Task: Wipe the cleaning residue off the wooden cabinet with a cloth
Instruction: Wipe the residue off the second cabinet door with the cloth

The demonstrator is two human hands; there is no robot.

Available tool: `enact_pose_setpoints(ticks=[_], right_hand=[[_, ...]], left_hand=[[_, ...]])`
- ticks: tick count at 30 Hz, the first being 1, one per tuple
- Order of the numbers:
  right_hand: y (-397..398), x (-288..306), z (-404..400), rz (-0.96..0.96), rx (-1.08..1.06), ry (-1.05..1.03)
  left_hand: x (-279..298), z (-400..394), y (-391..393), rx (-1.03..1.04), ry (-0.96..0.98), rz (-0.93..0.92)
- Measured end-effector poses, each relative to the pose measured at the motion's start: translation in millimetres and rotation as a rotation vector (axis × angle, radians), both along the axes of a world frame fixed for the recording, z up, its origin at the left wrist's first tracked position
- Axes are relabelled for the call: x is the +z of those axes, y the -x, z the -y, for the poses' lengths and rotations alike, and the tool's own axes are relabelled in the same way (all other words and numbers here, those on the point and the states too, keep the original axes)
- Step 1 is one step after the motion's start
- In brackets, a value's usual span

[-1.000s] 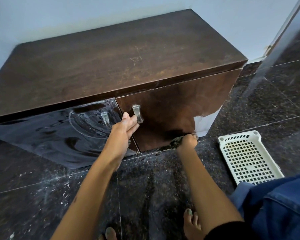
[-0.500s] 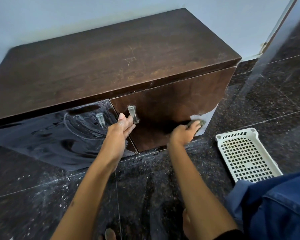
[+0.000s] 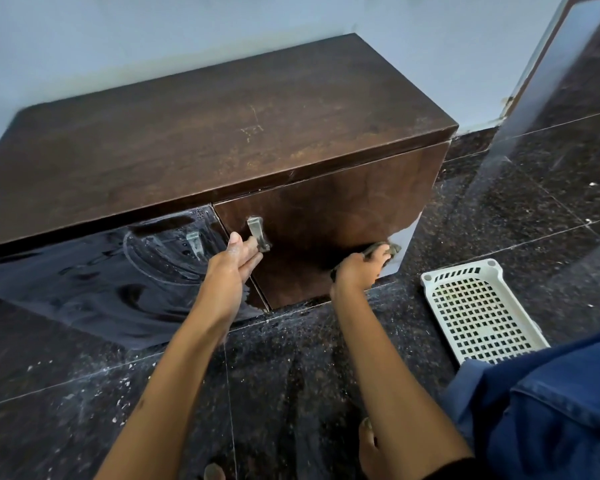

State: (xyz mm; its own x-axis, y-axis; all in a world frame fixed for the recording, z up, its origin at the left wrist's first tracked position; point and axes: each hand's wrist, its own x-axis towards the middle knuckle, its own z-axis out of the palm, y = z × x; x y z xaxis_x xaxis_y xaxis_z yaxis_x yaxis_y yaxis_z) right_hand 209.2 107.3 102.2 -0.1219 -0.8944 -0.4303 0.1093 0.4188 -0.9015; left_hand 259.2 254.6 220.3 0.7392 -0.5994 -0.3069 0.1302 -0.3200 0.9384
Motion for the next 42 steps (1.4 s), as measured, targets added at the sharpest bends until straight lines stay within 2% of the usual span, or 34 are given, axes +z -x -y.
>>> enact_pose_setpoints(ticks=[3, 7, 9, 12, 13, 15, 18, 23, 25, 28, 29, 34, 38, 40, 42], right_hand=[[-15.1, 23.9, -12.7, -0.091, -0.103, 0.249], [-11.6, 16.0, -13.6, -0.096, -0.118, 0.289], [2.0, -1.5, -0.1, -0.062, -0.047, 0.162], [23.6, -17.0, 22.6, 0.082, 0.034, -0.201], [25.4, -16.6, 24.5, 0.112, 0.041, -0.218], [18.6, -4.4, 18.6, 0.085, 0.021, -0.086], [2.3, 16.1, 6.0, -0.067, -0.042, 0.223], [2.5, 16.3, -2.6, -0.169, -0.060, 0.385], [10.3, 7.2, 10.4, -0.162, -0.028, 0.323], [25.0, -4.2, 31.1, -0.072, -0.001, 0.045], [27.4, -4.3, 32.3, -0.054, 0.003, 0.015], [12.6, 23.6, 16.3, -0.090, -0.083, 0.332], [14.8, 21.1, 6.8, -0.157, -0.067, 0.442], [21.3, 15.4, 13.5, -0.157, -0.034, 0.420], [27.7, 11.7, 28.2, -0.091, -0.021, 0.262]], left_hand=[[-2.8, 0.3, -0.7, 0.020, 0.003, 0.028], [-5.6, 2.4, 3.7, 0.046, -0.004, 0.038], [-4.8, 3.2, 4.6, 0.048, -0.005, 0.035], [-3.4, 3.6, 5.3, 0.030, -0.005, 0.034], [-3.4, 3.7, 5.5, 0.025, 0.000, 0.036], [-4.0, 5.2, 5.7, 0.034, 0.008, 0.048], [-7.2, 10.8, 16.4, 0.110, 0.000, 0.112], [-17.4, 25.4, 49.1, 0.159, -0.139, 0.316], [-19.9, 31.6, 53.1, 0.122, -0.144, 0.341], [-22.4, 37.1, 54.3, 0.089, -0.165, 0.330], [-23.2, 37.4, 55.1, 0.084, -0.172, 0.329], [-24.5, 43.2, 56.7, 0.061, -0.212, 0.360], [-26.6, 50.2, 68.3, 0.086, -0.277, 0.465], [-26.7, 51.8, 76.0, 0.074, -0.263, 0.546], [-28.0, 51.5, 79.1, 0.040, -0.241, 0.651]])
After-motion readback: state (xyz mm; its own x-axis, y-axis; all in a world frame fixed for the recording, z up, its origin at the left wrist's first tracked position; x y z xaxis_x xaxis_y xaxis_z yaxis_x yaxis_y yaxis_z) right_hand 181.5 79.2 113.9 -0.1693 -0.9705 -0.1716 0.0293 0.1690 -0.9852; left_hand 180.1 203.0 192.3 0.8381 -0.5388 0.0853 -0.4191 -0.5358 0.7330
